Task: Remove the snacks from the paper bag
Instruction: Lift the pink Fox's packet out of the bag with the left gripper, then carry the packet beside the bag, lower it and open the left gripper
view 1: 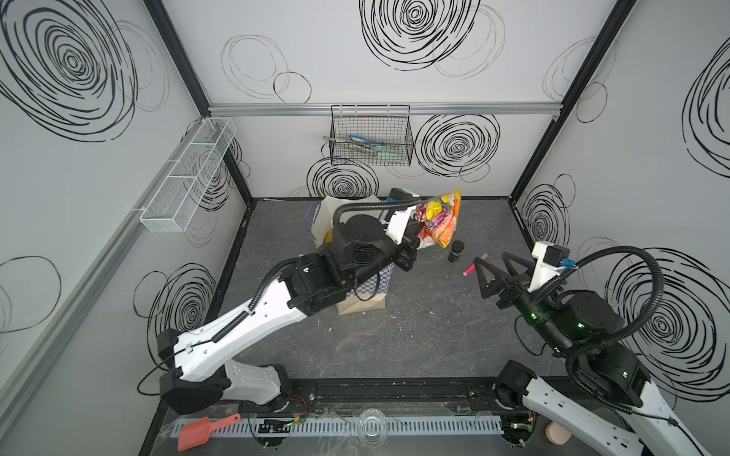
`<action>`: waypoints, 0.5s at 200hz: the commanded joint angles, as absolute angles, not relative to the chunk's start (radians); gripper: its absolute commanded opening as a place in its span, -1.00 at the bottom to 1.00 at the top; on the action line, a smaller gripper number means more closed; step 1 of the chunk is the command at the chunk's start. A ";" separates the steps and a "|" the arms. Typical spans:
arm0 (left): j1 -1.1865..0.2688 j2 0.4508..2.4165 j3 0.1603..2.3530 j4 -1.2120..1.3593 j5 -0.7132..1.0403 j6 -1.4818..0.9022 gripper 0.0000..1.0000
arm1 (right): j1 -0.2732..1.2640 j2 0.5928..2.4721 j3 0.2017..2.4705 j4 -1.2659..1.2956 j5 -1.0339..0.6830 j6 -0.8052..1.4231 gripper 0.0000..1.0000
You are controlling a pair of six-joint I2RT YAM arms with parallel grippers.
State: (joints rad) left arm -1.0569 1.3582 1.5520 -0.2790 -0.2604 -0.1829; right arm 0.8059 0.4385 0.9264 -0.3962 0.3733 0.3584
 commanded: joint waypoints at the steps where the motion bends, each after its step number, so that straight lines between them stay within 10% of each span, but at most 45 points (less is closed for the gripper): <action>1: -1.085 1.432 1.515 -0.149 -0.352 -0.181 -1.00 | 0.809 0.384 0.970 -0.418 0.472 0.335 0.95; 100: -1.101 1.766 1.416 -0.073 -0.370 -0.291 -1.00 | 0.811 0.437 1.000 -0.876 0.394 0.589 0.95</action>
State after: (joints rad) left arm -1.0977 1.7203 1.4155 -0.1944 -0.3637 -0.2443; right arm 0.8059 0.3874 1.0183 -0.6922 0.4301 0.4698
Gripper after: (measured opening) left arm 0.052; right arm 0.975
